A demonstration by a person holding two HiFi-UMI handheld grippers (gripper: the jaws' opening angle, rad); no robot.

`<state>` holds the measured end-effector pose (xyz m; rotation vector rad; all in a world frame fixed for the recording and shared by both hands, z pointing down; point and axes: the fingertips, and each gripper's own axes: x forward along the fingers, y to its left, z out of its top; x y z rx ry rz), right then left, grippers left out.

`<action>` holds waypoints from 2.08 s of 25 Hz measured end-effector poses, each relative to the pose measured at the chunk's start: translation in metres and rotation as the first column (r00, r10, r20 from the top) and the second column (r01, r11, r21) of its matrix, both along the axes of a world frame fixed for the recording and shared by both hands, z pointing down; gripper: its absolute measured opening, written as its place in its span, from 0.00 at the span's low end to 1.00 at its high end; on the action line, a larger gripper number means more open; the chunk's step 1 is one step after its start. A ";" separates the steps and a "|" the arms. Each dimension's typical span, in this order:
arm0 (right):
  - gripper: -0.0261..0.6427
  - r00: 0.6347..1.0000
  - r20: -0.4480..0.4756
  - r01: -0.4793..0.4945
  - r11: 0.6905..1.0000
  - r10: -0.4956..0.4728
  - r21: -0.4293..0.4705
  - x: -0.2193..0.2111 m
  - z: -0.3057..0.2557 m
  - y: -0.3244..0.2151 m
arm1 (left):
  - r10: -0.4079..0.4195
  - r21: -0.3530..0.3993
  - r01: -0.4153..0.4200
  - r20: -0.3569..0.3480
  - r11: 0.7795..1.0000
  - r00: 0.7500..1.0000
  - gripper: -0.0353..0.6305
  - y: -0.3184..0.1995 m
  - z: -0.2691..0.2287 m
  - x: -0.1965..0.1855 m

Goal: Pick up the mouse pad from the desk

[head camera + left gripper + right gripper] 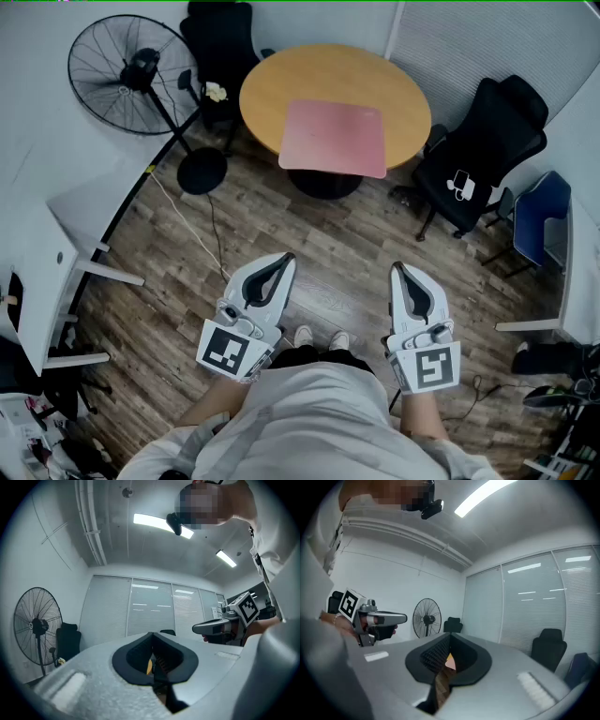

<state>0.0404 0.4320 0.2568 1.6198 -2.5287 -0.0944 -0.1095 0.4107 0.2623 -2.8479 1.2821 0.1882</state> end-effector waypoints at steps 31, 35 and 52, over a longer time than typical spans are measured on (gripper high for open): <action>0.05 1.000 0.000 -0.027 1.000 0.027 0.004 0.043 0.017 -0.093 | -0.002 -0.052 0.004 0.028 0.999 1.000 0.06 -0.097 0.023 0.020; 0.05 1.000 -0.007 -0.022 1.000 0.022 0.002 0.055 0.019 -0.119 | -0.004 -0.058 0.005 0.032 0.998 0.999 0.06 -0.124 0.024 0.032; 0.05 1.000 0.011 0.001 1.000 -0.001 -0.008 0.124 0.024 -0.252 | -0.034 -0.086 0.038 0.052 0.996 0.998 0.06 -0.255 0.032 0.094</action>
